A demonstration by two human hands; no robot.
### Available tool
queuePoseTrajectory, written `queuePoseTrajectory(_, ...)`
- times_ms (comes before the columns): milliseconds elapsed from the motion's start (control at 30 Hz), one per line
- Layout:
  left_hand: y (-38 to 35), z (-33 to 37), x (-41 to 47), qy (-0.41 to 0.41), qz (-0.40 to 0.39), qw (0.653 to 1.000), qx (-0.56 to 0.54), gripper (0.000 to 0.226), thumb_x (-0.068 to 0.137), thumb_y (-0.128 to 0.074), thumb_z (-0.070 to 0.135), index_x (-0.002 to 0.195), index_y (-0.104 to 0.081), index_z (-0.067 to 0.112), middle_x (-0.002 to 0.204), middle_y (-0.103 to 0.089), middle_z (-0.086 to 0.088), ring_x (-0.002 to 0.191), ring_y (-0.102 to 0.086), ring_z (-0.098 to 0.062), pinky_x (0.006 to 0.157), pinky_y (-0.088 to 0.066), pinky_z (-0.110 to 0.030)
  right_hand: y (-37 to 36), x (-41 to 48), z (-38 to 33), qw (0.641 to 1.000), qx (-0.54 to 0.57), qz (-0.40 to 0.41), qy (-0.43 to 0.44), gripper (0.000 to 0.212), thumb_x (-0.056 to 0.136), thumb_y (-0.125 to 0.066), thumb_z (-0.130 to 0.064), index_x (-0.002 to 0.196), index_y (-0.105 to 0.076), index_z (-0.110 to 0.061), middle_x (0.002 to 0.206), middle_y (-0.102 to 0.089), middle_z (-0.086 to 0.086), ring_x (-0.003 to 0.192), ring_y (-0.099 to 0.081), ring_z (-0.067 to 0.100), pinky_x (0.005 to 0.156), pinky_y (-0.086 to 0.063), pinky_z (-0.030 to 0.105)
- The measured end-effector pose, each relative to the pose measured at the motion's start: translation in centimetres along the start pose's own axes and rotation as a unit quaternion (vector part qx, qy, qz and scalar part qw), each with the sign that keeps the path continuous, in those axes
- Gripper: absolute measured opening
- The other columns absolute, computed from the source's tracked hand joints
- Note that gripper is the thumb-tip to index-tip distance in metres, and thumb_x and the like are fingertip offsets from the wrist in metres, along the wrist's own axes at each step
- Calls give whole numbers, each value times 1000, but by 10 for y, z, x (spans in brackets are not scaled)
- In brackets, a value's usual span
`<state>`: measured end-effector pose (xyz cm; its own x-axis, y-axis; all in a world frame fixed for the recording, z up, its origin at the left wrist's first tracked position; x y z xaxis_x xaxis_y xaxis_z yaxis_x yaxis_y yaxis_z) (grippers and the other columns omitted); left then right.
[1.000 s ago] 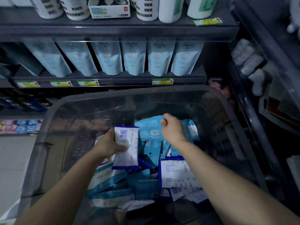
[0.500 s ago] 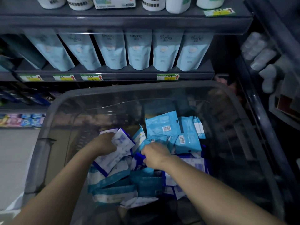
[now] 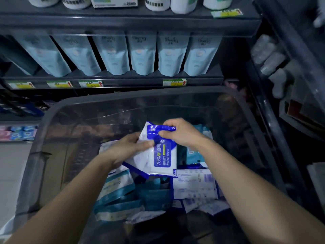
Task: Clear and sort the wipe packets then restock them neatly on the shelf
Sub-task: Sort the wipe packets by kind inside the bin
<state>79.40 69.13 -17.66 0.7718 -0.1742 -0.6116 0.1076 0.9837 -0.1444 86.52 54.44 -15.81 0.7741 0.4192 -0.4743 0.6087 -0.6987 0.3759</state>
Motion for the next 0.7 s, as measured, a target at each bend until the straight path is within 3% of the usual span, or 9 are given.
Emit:
queuePoseTrajectory(100,-28,-8,9,14,-25,999,22,32,73,-74,-3,102,-65,6,96,-74,-11,81,-71,-21,78,-58,-34,19,-8,4,995,-73,-29,-60,16,84,-72,-18,75,-59,-17,84,-68,8,76,-66,21,62,-53,33)
queuePoseTrajectory(200,-68,-26,16,31,-58,991,114,33,71,-79,-1,101,-67,6,100,-74,-8,90,-70,-21,91,-54,-40,39,-19,3,922,-368,-76,-98,27,72,-82,-30,86,-66,-13,88,-67,5,78,-64,21,65,-53,30)
queuePoseTrajectory(300,-122,-44,14,7,-156,969,191,35,75,-77,6,108,-65,10,111,-69,-7,100,-64,-20,98,-49,-42,45,-29,12,887,-429,-110,-129,38,68,-83,-35,94,-69,-11,93,-70,5,78,-62,20,61,-45,25)
queuePoseTrajectory(333,-136,-47,13,-34,-169,943,284,42,76,-77,14,115,-61,12,118,-65,-6,106,-61,-21,98,-48,-39,44,-32,18,887,-423,-122,-140,40,69,-83,-36,96,-69,-10,95,-71,7,76,-61,20,60,-44,25)
queuePoseTrajectory(400,-149,-51,14,-116,-133,843,508,66,75,-76,33,132,-48,15,132,-51,-8,121,-47,-24,100,-42,-36,41,-36,30,889,-405,-141,-158,40,72,-81,-36,99,-68,-8,97,-71,9,75,-60,20,59,-44,24)
queuePoseTrajectory(467,-148,-54,11,-145,-129,787,586,75,78,-72,41,140,-38,16,139,-41,-8,128,-36,-26,105,-36,-37,35,-39,41,896,-384,-154,-164,37,77,-78,-33,100,-68,-7,97,-70,10,74,-61,19,61,-47,26)
queuePoseTrajectory(533,-141,-54,6,-147,-181,798,556,64,83,-68,36,137,-43,12,135,-44,-8,126,-39,-23,104,-37,-34,28,-39,47,902,-366,-162,-161,31,82,-74,-29,102,-68,-6,97,-71,12,74,-60,19,62,-49,27)
queuePoseTrajectory(600,-125,-45,-1,-129,-214,828,502,41,88,-64,32,121,-57,8,122,-55,-6,114,-51,-21,95,-43,-34,19,-35,50,910,-345,-167,-156,26,85,-69,-25,101,-69,-4,93,-70,12,72,-59,19,61,-48,28)
queuePoseTrajectory(700,-71,-32,4,-59,-148,833,530,26,90,-60,32,109,-69,16,114,-67,2,106,-60,-15,90,-47,-30,2,-26,44,919,-348,-146,-115,20,85,-67,-25,94,-70,-8,90,-70,8,74,-63,20,66,-53,27)
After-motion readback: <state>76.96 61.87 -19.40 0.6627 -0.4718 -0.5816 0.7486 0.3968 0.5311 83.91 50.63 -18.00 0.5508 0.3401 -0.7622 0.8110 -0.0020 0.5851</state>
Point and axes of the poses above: each hand's wrist, its own x-axis towards the middle knuckle, its own y-axis out of the back of the hand, z = x × y, the point moved 5 cm from there along x, towards the middle knuckle
